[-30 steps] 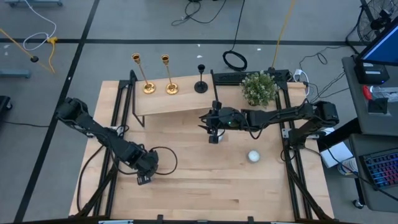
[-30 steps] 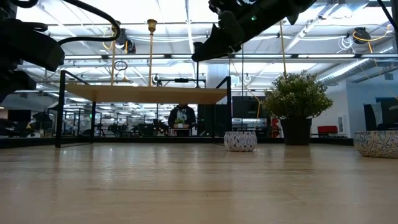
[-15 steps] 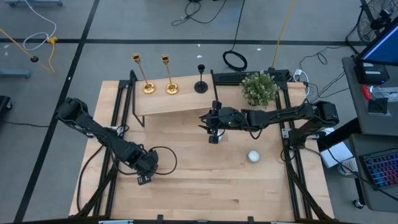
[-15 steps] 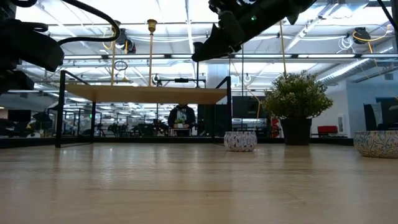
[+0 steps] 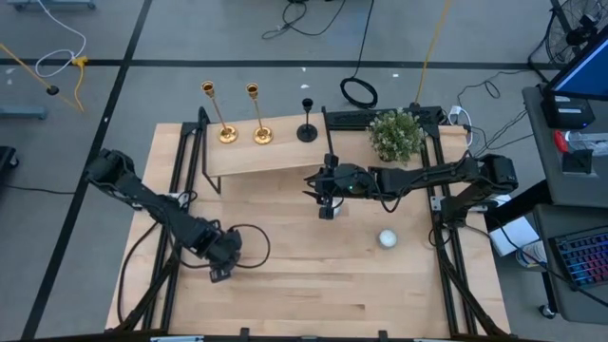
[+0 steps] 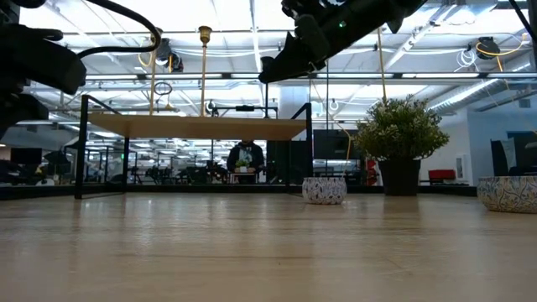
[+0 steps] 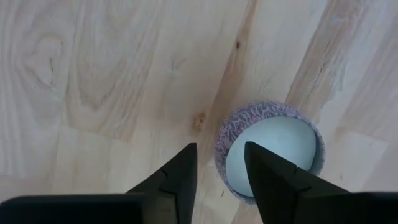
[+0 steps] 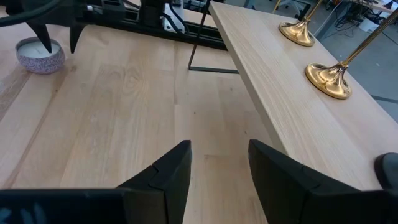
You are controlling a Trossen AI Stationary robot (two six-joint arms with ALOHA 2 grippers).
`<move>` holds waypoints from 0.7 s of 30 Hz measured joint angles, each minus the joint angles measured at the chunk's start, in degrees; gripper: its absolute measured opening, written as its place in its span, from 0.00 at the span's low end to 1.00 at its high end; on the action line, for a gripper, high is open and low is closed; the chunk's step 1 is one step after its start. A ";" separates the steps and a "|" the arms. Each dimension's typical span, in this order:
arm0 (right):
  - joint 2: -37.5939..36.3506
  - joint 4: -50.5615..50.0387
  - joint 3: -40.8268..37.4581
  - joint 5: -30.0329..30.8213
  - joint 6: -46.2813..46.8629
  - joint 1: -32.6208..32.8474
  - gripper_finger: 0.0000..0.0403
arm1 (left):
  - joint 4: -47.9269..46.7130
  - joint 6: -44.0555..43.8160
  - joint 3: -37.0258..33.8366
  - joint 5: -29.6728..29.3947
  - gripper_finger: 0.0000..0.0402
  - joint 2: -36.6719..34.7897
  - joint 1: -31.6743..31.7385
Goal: Pick & Place candle stick holders
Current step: Put the gray and red scented candle on the shelf
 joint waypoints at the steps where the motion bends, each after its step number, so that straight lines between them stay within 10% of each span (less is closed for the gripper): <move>1: 0.00 0.00 0.00 0.00 0.00 0.00 0.39 | 0.00 0.00 0.00 -0.27 0.36 0.00 -0.22; 21: 0.02 0.00 0.00 -0.15 0.00 0.00 0.39 | 0.00 -0.19 0.00 -2.35 0.30 0.00 -1.44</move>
